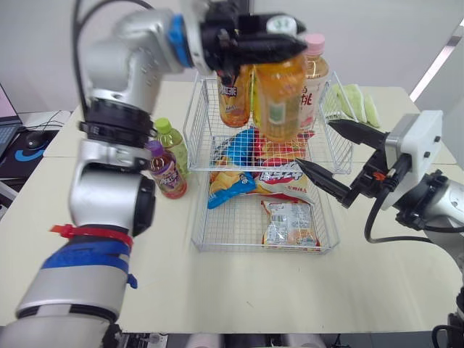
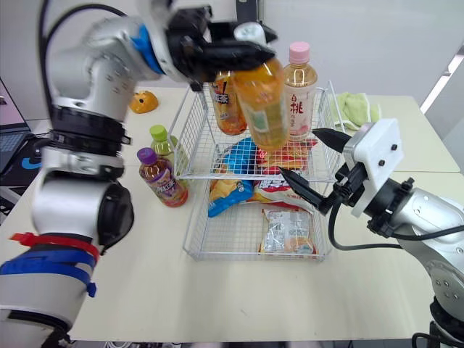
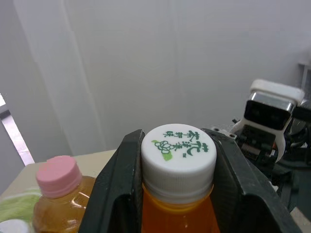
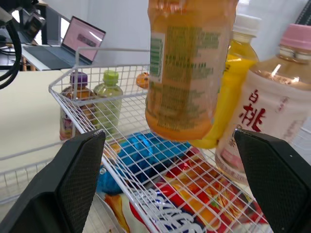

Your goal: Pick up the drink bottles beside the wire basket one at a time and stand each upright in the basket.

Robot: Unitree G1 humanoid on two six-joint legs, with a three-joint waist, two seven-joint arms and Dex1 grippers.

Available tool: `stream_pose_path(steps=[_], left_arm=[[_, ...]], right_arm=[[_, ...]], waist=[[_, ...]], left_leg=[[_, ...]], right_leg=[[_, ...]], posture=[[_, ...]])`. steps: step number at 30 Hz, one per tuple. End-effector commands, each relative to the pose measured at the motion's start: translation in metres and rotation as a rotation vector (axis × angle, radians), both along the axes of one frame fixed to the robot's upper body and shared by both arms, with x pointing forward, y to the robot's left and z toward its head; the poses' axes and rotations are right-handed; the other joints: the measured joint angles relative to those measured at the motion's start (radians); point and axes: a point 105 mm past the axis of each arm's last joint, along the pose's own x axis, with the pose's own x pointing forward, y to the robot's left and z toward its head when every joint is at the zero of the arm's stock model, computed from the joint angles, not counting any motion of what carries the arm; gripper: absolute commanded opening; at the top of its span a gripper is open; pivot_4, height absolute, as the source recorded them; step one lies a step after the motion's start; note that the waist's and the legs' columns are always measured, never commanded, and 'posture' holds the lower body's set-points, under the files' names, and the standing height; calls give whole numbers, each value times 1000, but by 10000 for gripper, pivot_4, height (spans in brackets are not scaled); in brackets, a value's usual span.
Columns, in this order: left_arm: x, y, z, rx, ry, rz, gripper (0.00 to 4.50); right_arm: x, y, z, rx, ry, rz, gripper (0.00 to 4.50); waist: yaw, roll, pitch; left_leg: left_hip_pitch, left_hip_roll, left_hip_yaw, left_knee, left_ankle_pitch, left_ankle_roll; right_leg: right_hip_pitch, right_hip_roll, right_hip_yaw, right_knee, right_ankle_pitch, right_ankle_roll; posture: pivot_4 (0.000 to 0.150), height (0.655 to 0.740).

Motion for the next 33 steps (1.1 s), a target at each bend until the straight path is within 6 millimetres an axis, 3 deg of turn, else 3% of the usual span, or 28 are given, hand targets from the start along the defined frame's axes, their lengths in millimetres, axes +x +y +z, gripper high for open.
stream_pose_path(steps=[1,8,18,19,24,27,33], left_arm=[[-11,-13,10,-34,-128,-25,13699],[-1,-37,-3,-73,-105,-6,13699],[8,-47,-15,-66,-78,10,13699],[9,-47,-15,-64,-77,10,20845],[9,-46,-9,-92,-74,16,34884],[7,-39,7,-151,-73,21,43811],[2,-12,29,-233,-74,22,44444]], right_arm=[[-10,-3,9,2,-61,-39,45000],[-18,-6,4,9,-46,-81,45000],[-25,-11,1,8,-32,-110,45000],[-25,-11,1,8,-31,-111,45000],[-24,-12,3,15,-33,-114,45000],[-24,-12,4,19,-37,-112,45000],[-24,-10,15,51,-80,-83,45000]], waist=[[1,0,0],[3,0,0],[3,0,0],[3,0,0],[3,0,0],[3,0,0],[2,0,0]], left_leg=[[0,0,0,0,0,0],[0,0,1,1,0,0],[0,0,1,5,0,1],[0,0,1,6,0,1],[1,0,0,9,0,1],[0,0,1,9,0,1],[1,0,1,9,0,1]], right_leg=[[0,0,0,0,0,0],[1,0,0,1,0,0],[1,0,0,5,0,0],[2,0,0,6,0,0],[2,0,0,9,0,1],[2,1,0,9,0,1],[2,1,1,10,0,1]], posture=[[1500,7400],[1500,7400],[1500,7400],[1500,7400],[1500,7400],[1500,7400],[1500,7400]])
